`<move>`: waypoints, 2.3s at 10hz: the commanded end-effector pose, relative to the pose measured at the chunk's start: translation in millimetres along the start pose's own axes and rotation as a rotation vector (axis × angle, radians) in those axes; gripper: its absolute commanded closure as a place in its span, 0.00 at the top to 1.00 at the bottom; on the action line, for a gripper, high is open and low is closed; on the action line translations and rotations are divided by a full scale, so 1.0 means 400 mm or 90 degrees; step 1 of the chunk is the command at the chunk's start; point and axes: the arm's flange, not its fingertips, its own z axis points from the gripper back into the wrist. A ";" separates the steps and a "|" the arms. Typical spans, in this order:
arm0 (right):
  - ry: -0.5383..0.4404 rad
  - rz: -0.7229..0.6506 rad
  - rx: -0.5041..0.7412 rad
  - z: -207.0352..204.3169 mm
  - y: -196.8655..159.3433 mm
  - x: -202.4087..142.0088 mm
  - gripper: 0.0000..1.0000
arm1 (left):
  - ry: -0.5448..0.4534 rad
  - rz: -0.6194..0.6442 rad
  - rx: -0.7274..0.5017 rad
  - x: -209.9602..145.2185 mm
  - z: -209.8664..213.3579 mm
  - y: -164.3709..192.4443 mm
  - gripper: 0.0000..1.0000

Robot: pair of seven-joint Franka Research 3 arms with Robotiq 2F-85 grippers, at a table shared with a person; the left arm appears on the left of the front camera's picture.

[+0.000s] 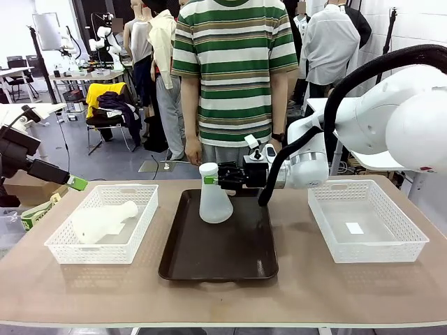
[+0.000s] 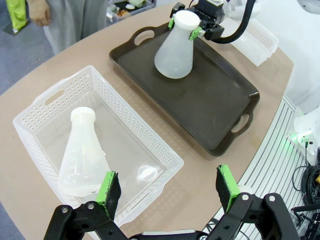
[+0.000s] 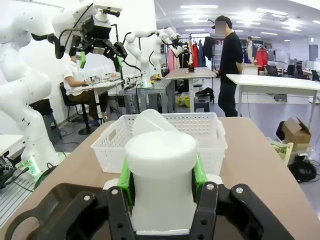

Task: Prepare the laboratory tools.
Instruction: Place the picked Big flask upright in the Handle tray as instructed by the person.

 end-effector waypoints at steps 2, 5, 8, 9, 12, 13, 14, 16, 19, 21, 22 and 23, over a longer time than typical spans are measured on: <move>-0.007 -0.008 0.006 -0.003 -0.014 0.007 0.00 | -0.009 -0.011 -0.012 -0.004 0.000 0.010 1.00; 0.004 -0.021 0.015 -0.003 -0.018 0.001 0.26 | -0.009 -0.011 -0.012 -0.004 0.000 0.010 1.00; 0.012 -0.032 0.012 -0.004 -0.021 -0.001 0.84 | -0.009 -0.011 -0.012 -0.004 0.000 0.010 1.00; 0.012 -0.034 0.009 -0.004 -0.021 0.000 1.00 | -0.009 -0.011 -0.012 -0.004 0.000 0.010 1.00; 0.012 -0.032 0.004 -0.002 -0.021 0.002 1.00 | -0.009 -0.011 -0.012 -0.004 0.000 0.010 1.00; 0.015 -0.030 0.007 0.000 -0.020 0.001 1.00 | -0.009 -0.011 -0.012 -0.004 0.000 0.010 1.00; 0.020 -0.030 0.009 0.001 -0.019 0.001 1.00 | -0.009 -0.011 -0.012 -0.004 0.000 0.010 1.00; 0.026 -0.030 0.013 0.004 -0.019 0.000 1.00 | -0.009 -0.011 -0.012 -0.004 0.000 0.010 1.00; 0.012 -0.023 0.003 0.008 -0.004 -0.003 1.00 | -0.009 -0.011 -0.012 -0.004 0.000 0.010 1.00; 0.012 -0.023 0.003 0.008 -0.004 -0.003 1.00 | -0.009 -0.011 -0.012 -0.004 0.000 0.010 1.00; 0.012 -0.023 0.003 0.008 -0.004 -0.003 1.00 | -0.009 -0.011 -0.012 -0.004 0.000 0.010 1.00; 0.012 -0.023 0.003 0.008 -0.004 -0.003 1.00 | -0.009 -0.011 -0.012 -0.004 0.000 0.010 1.00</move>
